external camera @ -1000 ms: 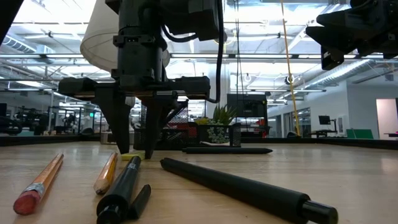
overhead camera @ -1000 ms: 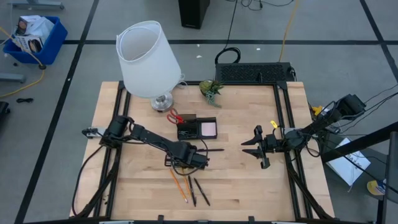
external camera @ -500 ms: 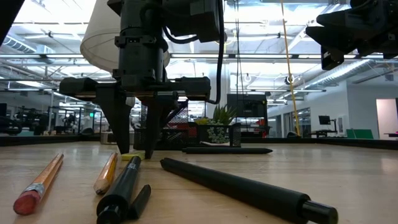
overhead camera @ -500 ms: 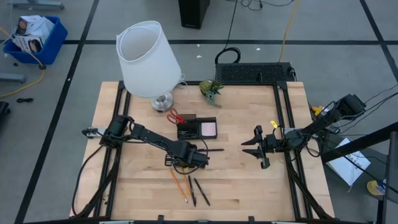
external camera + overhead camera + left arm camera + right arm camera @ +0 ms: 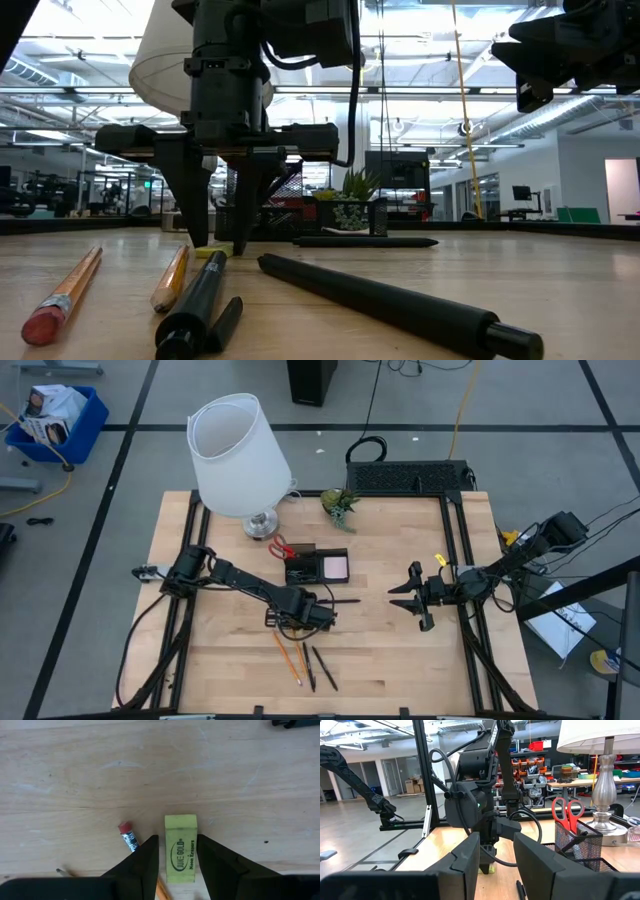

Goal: Pick and place office supplies into organizer
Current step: Put the eraser into the black desk organizer

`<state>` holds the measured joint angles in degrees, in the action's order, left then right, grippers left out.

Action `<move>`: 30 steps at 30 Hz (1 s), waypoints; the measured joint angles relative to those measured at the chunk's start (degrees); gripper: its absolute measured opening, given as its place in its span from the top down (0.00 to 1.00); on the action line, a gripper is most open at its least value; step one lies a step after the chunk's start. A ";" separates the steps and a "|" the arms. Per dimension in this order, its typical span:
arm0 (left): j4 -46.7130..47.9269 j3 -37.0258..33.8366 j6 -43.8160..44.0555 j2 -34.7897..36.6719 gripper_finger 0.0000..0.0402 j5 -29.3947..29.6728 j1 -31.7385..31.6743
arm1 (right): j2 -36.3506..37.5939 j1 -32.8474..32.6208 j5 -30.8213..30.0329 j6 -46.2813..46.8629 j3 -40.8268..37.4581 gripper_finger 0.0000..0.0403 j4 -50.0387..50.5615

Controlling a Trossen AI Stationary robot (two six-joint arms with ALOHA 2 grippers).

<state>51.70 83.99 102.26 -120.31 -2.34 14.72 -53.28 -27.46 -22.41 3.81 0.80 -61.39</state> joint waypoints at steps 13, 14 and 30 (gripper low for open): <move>-0.93 -0.02 0.00 -0.02 0.76 0.50 0.07 | 0.00 -0.01 0.00 -0.01 0.01 0.71 0.00; -1.06 -0.02 0.00 0.00 0.76 0.54 0.17 | 0.00 -0.01 -0.02 0.00 0.02 0.71 0.00; -0.89 -0.02 0.27 0.00 0.76 0.91 0.22 | -0.01 -0.01 0.00 -0.02 0.01 0.71 0.00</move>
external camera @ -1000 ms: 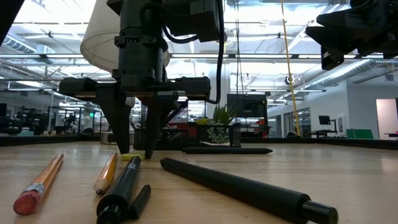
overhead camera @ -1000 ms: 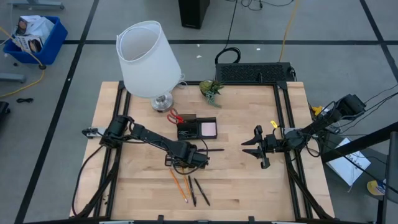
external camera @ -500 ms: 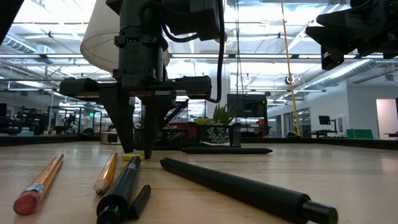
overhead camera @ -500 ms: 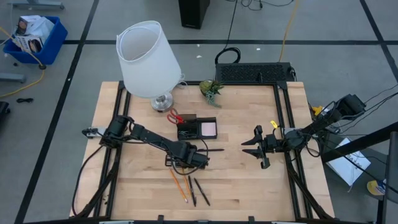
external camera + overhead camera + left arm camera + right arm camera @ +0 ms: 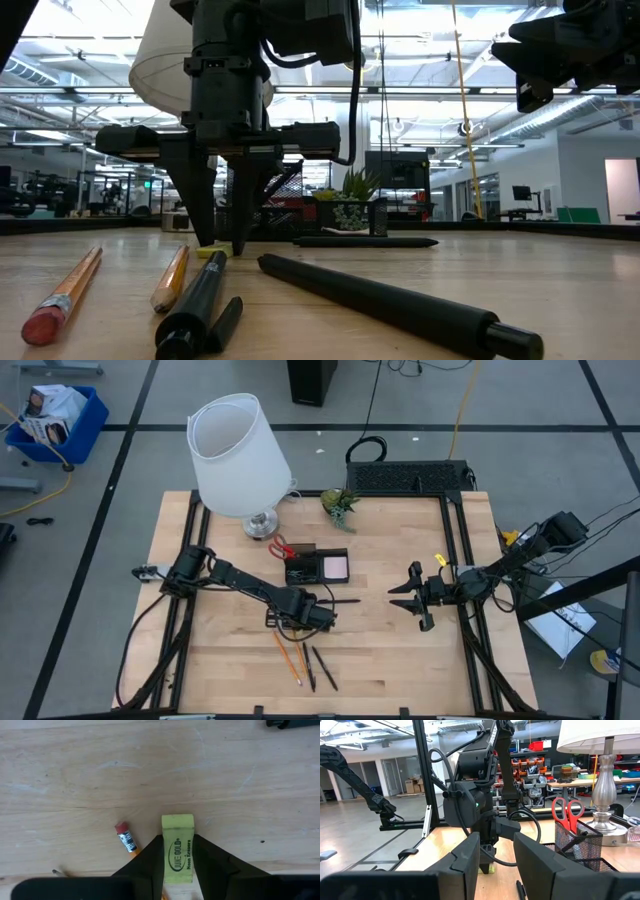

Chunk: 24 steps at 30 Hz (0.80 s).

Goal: Pick and place office supplies into organizer
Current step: Put the eraser into the black desk organizer

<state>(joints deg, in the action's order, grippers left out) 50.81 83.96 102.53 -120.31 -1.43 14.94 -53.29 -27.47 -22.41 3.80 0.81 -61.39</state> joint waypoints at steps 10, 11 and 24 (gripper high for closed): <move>0.06 -0.03 -0.04 0.48 0.76 -1.16 -0.22 | -0.01 0.01 0.00 0.00 0.01 0.71 0.00; 0.10 -0.07 -0.17 0.66 0.76 -1.26 -0.22 | 0.01 -0.01 0.00 0.02 0.01 0.71 0.00; 1.37 -0.24 0.15 1.99 0.76 -1.05 -0.35 | -0.01 -0.01 0.00 0.00 -0.01 0.71 0.00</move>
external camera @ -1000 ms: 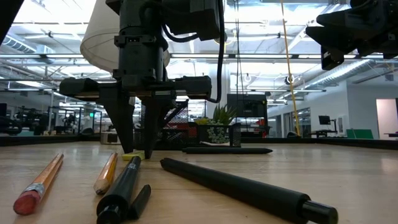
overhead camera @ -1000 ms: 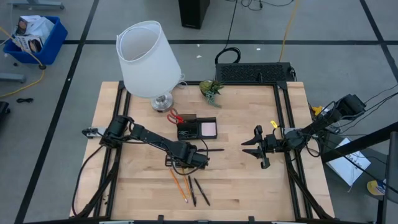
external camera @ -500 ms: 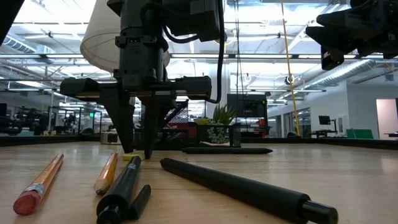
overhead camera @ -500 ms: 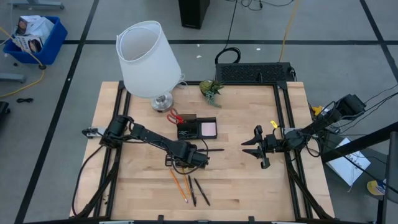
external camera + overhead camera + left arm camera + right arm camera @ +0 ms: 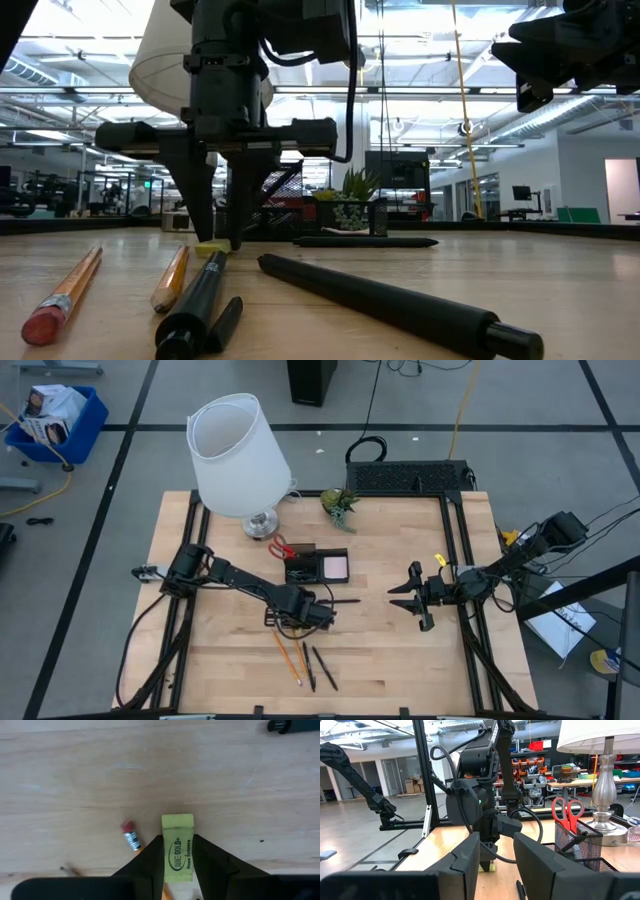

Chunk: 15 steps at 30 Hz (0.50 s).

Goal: Pick and place office supplies into organizer
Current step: Put the eraser into the black desk organizer

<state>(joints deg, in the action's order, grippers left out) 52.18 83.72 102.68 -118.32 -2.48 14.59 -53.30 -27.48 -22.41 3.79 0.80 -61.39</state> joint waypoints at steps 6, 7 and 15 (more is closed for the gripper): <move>1.23 0.11 -0.38 1.75 0.76 0.73 -0.46 | 0.01 0.01 0.00 0.01 0.02 0.71 0.01; 1.60 0.09 -0.97 2.03 0.76 1.18 -0.66 | 0.00 0.00 0.00 0.00 0.02 0.71 0.09; 4.67 0.11 -3.89 5.03 0.76 4.05 -2.86 | 0.02 0.02 -0.02 0.01 0.02 0.71 0.37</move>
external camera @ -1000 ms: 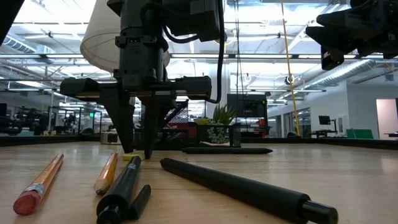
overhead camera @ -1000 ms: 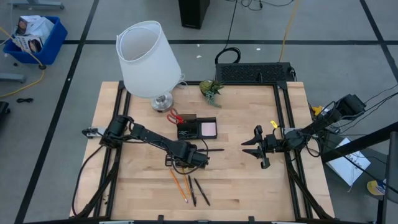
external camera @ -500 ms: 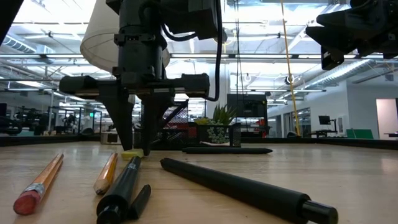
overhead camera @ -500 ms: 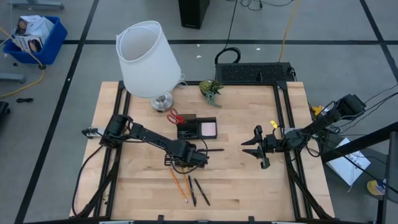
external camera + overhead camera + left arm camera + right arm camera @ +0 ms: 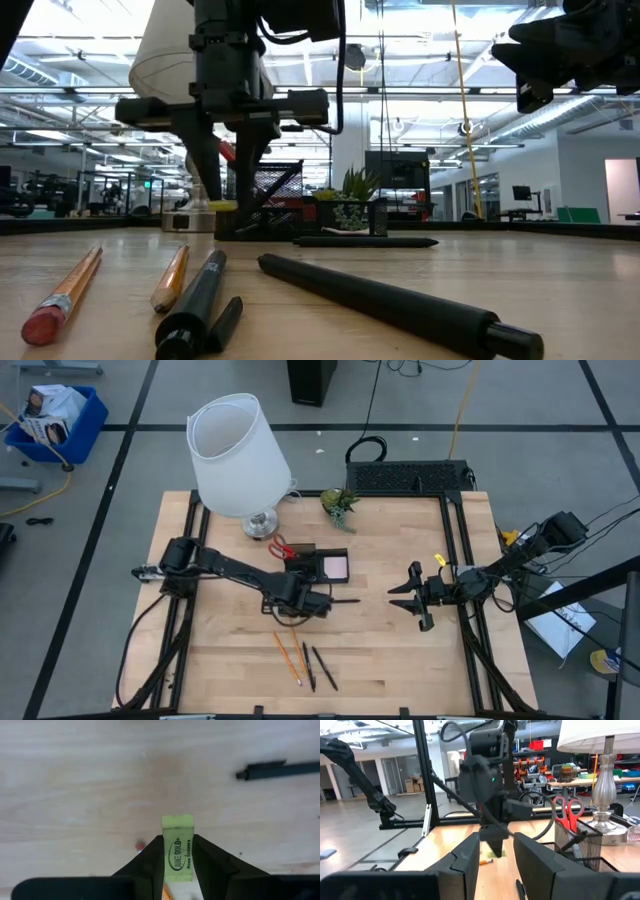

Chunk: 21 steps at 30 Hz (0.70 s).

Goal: Pick and place office supplies into organizer
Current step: Put the eraser into the black desk organizer

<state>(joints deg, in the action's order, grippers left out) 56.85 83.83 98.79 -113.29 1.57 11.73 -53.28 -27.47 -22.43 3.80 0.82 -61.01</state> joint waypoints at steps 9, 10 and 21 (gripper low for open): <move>0.51 0.07 -8.69 1.82 0.76 1.98 -5.45 | -0.03 0.01 0.02 0.02 0.00 0.71 0.06; 0.73 0.07 -9.94 1.92 0.76 2.01 -6.25 | -0.04 -0.01 0.02 0.02 -0.02 0.71 0.08; 0.83 0.11 -23.12 2.16 0.76 0.21 -14.76 | -0.03 -0.02 0.01 0.01 -0.01 0.71 0.06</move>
<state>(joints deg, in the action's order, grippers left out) 57.68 83.94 75.67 -111.13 1.78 -3.03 -53.31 -27.49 -22.42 3.80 0.81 -60.95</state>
